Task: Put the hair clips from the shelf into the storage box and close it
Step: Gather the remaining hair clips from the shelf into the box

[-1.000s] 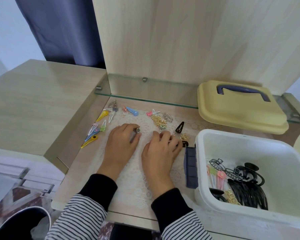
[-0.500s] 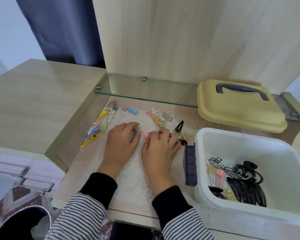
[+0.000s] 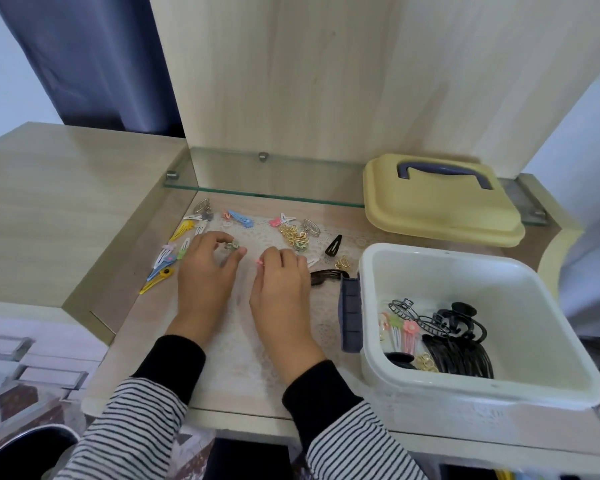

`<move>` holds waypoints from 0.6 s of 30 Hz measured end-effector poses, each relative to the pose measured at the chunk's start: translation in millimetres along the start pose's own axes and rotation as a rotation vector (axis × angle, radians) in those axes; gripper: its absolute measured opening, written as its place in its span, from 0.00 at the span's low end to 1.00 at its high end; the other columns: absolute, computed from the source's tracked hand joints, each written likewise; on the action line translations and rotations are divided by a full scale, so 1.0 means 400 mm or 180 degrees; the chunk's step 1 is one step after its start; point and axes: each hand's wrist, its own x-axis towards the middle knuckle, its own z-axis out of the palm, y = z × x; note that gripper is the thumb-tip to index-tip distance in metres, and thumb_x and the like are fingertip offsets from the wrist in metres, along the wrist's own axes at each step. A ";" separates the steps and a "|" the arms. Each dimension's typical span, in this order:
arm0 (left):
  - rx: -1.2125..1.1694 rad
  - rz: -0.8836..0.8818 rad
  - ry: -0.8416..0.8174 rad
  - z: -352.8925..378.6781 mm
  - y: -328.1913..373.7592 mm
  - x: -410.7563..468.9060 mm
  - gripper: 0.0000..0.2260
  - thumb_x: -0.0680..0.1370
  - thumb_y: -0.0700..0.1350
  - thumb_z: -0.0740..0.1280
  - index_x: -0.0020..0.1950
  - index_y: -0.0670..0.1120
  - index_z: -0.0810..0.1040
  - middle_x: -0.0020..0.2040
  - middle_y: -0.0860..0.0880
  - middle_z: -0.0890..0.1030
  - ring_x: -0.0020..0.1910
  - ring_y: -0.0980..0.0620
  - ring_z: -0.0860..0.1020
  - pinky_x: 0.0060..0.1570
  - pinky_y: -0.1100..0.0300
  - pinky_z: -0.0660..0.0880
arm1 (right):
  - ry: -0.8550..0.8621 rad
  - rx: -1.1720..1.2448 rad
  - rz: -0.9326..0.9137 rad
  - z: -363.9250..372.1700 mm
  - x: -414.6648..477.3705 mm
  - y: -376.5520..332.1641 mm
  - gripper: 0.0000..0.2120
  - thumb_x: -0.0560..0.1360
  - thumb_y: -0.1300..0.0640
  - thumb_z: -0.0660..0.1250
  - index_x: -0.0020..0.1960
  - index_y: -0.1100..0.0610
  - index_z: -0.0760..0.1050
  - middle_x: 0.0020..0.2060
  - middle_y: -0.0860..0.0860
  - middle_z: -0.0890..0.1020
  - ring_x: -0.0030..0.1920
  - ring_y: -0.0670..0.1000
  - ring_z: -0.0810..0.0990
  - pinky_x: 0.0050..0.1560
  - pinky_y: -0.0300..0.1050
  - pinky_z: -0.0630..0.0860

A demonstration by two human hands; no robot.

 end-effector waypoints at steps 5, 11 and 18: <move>-0.0590 -0.0197 -0.0174 -0.019 0.101 0.004 0.10 0.69 0.47 0.71 0.47 0.46 0.77 0.44 0.52 0.80 0.46 0.51 0.78 0.45 0.60 0.72 | 0.0065 0.0905 0.0093 -0.144 0.033 -0.090 0.05 0.75 0.65 0.61 0.51 0.62 0.71 0.44 0.55 0.75 0.44 0.54 0.72 0.45 0.51 0.72; -0.1118 0.0128 -0.0475 -0.042 0.304 0.005 0.10 0.71 0.47 0.71 0.46 0.58 0.73 0.41 0.57 0.78 0.34 0.65 0.74 0.40 0.65 0.72 | -0.0085 0.1634 0.0380 -0.411 0.115 -0.077 0.04 0.74 0.63 0.64 0.46 0.57 0.70 0.36 0.49 0.75 0.35 0.47 0.73 0.36 0.39 0.70; -0.0832 0.0501 -0.1530 -0.031 0.461 -0.037 0.07 0.70 0.47 0.75 0.43 0.53 0.79 0.40 0.55 0.79 0.34 0.62 0.76 0.38 0.72 0.72 | -0.0890 0.1131 0.0547 -0.599 0.188 0.115 0.09 0.72 0.59 0.70 0.52 0.52 0.79 0.35 0.45 0.78 0.32 0.43 0.76 0.34 0.34 0.72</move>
